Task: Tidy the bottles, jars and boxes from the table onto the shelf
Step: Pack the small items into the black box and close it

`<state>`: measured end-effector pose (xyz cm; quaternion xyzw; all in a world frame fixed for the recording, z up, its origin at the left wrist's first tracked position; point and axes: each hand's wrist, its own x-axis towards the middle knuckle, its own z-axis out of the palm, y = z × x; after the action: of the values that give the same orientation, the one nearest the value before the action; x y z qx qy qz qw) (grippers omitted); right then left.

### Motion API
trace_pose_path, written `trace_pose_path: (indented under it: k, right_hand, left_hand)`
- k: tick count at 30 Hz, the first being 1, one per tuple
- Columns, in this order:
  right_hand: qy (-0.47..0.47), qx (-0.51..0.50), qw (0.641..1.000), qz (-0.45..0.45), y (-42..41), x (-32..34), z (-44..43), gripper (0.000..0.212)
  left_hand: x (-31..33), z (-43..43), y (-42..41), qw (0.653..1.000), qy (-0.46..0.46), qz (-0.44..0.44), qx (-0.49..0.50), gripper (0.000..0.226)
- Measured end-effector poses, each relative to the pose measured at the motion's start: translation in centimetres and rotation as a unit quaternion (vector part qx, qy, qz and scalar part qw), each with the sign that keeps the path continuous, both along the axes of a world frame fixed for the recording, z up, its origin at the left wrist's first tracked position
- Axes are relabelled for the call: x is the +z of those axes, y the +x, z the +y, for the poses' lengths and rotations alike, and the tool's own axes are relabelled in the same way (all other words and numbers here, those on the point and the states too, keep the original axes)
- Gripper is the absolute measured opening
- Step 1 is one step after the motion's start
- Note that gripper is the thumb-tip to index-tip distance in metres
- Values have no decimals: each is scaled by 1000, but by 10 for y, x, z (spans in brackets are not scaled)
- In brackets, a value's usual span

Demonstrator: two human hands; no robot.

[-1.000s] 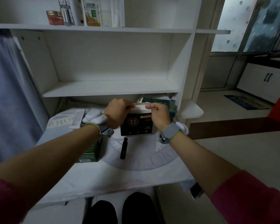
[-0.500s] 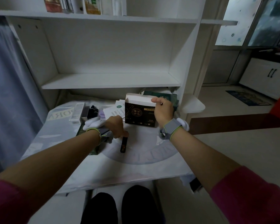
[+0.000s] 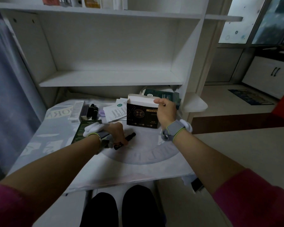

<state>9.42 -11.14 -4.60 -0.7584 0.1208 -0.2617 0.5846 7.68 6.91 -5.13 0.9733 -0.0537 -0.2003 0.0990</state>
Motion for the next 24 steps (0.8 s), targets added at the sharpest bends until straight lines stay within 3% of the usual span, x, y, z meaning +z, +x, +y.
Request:
trace_pose_path:
  k: [4,9,11,13,15,16,18,21,24]
  right_hand:
    - [3,3,1000,1,1,0,-1,38]
    - [-2,6,1000,-4,1,2,0,39]
    - [-1,12,1000,-6,2,4,3,38]
    - [8,30,1000,-5,2,6,7,37]
    - [11,51,999,-7,2,7,12,37]
    - [10,64,998,-7,3,7,14,36]
    - [11,86,996,-5,2,9,18,35]
    - [-3,101,995,-11,2,9,22,34]
    - [-19,108,994,-9,2,9,23,35]
  left_hand:
    - [1,4,2,999,-12,6,-29,32]
    - [19,12,5,981,-186,-25,-48,13]
    - [31,12,5,938,-340,-54,-33,16]
    - [46,9,4,872,-479,-102,0,20]
    - [61,7,2,825,-545,-150,17,20]
    - [68,6,1,816,-551,-172,18,17]
    - [77,7,2,833,-508,-221,11,10]
    - [75,11,9,880,-356,-314,-24,15]
    - [69,14,10,902,-240,-356,-34,17]
